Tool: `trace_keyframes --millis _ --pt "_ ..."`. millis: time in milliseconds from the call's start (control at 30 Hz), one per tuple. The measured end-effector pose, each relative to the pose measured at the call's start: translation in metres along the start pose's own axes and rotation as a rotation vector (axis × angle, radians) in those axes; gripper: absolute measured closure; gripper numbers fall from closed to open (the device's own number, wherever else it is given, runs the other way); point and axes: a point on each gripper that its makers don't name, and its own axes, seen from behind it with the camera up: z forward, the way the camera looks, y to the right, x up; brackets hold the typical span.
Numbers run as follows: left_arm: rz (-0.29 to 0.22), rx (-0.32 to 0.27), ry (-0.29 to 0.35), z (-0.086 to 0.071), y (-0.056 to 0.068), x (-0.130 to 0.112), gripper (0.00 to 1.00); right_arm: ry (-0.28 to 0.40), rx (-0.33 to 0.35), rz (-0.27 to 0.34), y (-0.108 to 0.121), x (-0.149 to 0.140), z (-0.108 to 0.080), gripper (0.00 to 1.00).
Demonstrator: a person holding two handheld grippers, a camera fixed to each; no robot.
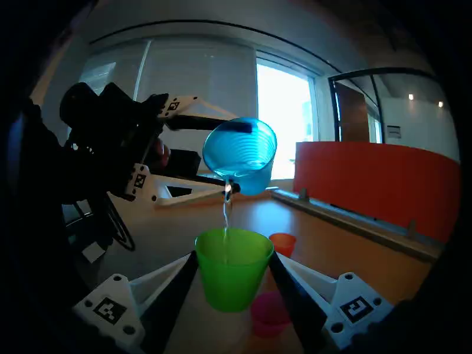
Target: Pour water
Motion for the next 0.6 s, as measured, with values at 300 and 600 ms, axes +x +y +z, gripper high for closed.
trace_keyframes --millis 300,600 --pt "0.018 0.002 0.0 -0.0004 -0.0006 0.001 0.16 0.006 -0.003 0.0 0.0013 0.0019 0.0006 0.1" --pt "0.039 0.007 0.001 -0.0003 0.0003 0.0022 0.16 0.005 -0.002 -0.001 0.0003 0.0027 -0.0002 0.1"
